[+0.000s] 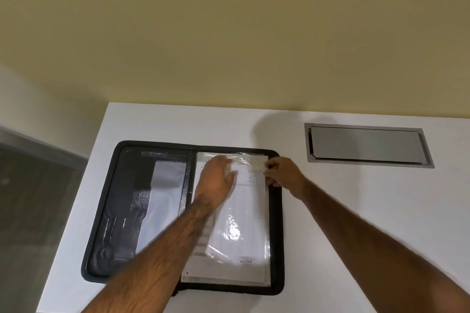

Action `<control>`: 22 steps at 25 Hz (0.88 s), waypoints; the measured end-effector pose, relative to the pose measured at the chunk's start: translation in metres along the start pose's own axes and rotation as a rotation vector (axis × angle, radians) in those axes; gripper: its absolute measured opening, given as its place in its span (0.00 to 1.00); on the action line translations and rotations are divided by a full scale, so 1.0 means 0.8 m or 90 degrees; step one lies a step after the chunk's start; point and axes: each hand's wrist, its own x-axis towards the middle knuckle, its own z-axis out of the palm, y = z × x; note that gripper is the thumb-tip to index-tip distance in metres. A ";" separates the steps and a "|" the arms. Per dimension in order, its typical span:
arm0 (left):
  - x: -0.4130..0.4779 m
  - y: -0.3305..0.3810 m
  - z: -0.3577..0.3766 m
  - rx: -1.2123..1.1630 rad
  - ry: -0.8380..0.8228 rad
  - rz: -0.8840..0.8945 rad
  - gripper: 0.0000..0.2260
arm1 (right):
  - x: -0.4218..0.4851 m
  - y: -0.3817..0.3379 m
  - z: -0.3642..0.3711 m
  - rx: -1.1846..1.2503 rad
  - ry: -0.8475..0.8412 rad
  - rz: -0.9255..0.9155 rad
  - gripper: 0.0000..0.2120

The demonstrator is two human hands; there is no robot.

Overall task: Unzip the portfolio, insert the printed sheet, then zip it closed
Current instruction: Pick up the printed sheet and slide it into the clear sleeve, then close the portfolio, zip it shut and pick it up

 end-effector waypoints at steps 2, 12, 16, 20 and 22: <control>-0.043 -0.045 -0.013 0.087 0.041 -0.043 0.20 | -0.014 0.027 0.015 0.004 0.070 0.010 0.11; -0.231 -0.239 -0.130 0.109 0.222 -0.608 0.25 | -0.130 0.105 0.105 -0.246 0.221 0.012 0.26; -0.246 -0.247 -0.149 -0.035 0.208 -0.741 0.27 | -0.160 0.124 0.118 -0.268 0.218 0.033 0.26; -0.251 -0.253 -0.164 -0.180 0.269 -0.699 0.28 | -0.165 0.145 0.116 -0.288 0.212 -0.036 0.26; -0.258 -0.254 -0.175 -0.182 0.283 -0.691 0.28 | -0.170 0.152 0.112 -0.281 0.204 -0.043 0.25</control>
